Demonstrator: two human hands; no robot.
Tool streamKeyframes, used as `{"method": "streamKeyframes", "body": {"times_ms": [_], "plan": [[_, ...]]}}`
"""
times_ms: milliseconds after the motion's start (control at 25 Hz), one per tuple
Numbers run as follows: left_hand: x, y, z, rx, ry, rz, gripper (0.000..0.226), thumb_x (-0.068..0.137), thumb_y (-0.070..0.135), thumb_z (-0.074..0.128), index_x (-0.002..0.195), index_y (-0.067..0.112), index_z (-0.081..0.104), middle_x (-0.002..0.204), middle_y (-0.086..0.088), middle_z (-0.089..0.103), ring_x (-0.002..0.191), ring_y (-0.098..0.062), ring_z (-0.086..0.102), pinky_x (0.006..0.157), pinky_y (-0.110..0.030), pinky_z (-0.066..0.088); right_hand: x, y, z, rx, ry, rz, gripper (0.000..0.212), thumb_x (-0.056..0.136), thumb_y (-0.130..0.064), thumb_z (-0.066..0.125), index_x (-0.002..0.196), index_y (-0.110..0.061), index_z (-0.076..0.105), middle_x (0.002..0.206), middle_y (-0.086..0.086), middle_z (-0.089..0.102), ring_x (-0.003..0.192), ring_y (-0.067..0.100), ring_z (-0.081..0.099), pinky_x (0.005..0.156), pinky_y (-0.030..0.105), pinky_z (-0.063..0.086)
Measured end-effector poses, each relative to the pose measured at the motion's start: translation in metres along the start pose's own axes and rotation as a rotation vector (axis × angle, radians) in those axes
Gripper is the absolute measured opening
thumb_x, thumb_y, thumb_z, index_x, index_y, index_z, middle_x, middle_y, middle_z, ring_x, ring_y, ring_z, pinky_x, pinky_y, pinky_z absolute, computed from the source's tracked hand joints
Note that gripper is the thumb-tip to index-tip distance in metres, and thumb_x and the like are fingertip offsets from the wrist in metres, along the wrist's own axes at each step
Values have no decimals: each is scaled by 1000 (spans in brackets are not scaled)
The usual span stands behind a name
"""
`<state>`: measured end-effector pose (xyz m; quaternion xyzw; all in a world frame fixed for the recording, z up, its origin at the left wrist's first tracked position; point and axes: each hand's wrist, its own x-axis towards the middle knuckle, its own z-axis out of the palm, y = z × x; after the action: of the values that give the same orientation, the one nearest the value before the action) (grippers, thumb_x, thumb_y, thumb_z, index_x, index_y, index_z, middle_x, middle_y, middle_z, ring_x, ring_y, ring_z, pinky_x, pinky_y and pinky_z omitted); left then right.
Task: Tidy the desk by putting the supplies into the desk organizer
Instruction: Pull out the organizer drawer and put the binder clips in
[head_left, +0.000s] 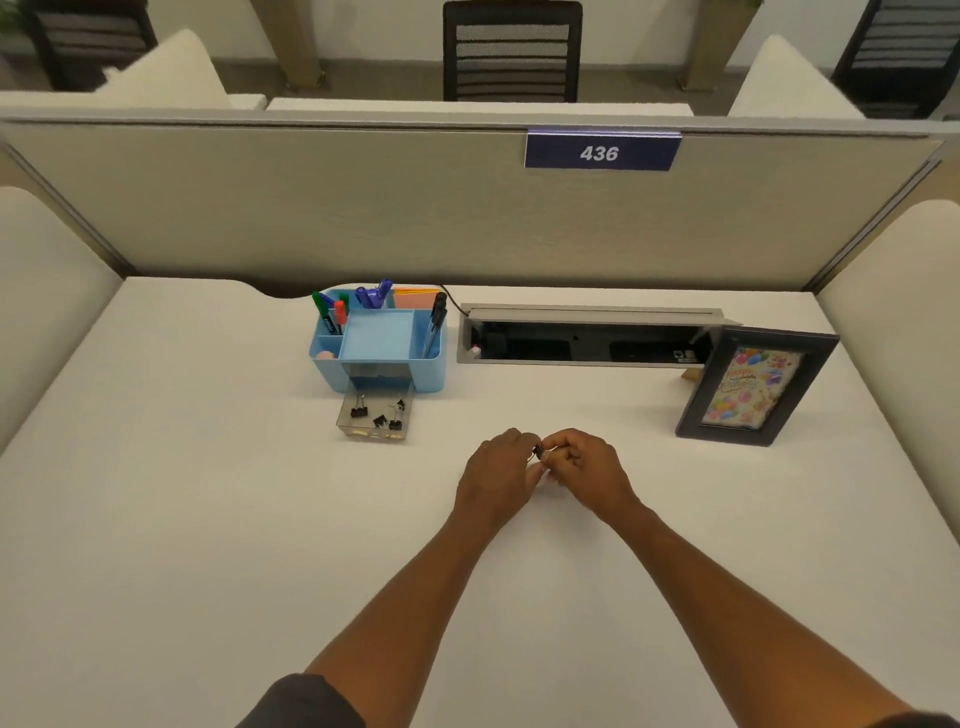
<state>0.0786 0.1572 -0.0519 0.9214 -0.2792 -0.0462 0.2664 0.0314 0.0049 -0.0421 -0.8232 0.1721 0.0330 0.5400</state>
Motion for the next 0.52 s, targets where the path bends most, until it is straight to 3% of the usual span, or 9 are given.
{"method": "streamKeyframes", "body": {"times_ms": [120,240,400,520], "plan": [[-17,-39,-22,127,106,-68,40,90,29,65,127,18,56,128,-3,58,119,-23,52,95,-36,48,16,-23,35,-32,-26,-42,11,87,-12,65,93,-19,70,81,-4,74,66,11,70,72,35,59],[-35,-85,-44,251,134,-238,52,92,27,62,140,19,45,149,-5,41,140,-26,34,111,-40,33,37,-51,71,-115,-21,-75,13,90,-15,64,100,-20,69,90,-5,72,74,11,69,80,32,59],[-49,-140,-68,328,56,-355,61,97,27,50,151,20,23,161,-5,14,148,-24,8,118,-38,13,66,-90,120,-224,-34,-173,16,90,-20,67,105,-18,67,102,-3,70,86,10,62,80,22,51],[-53,-158,-73,300,13,-368,62,99,25,46,153,21,17,162,-4,8,149,-23,1,119,-38,8,85,-113,149,-344,-72,-226,17,89,-25,68,106,-20,66,104,-2,70,86,10,61,80,24,50]]}}
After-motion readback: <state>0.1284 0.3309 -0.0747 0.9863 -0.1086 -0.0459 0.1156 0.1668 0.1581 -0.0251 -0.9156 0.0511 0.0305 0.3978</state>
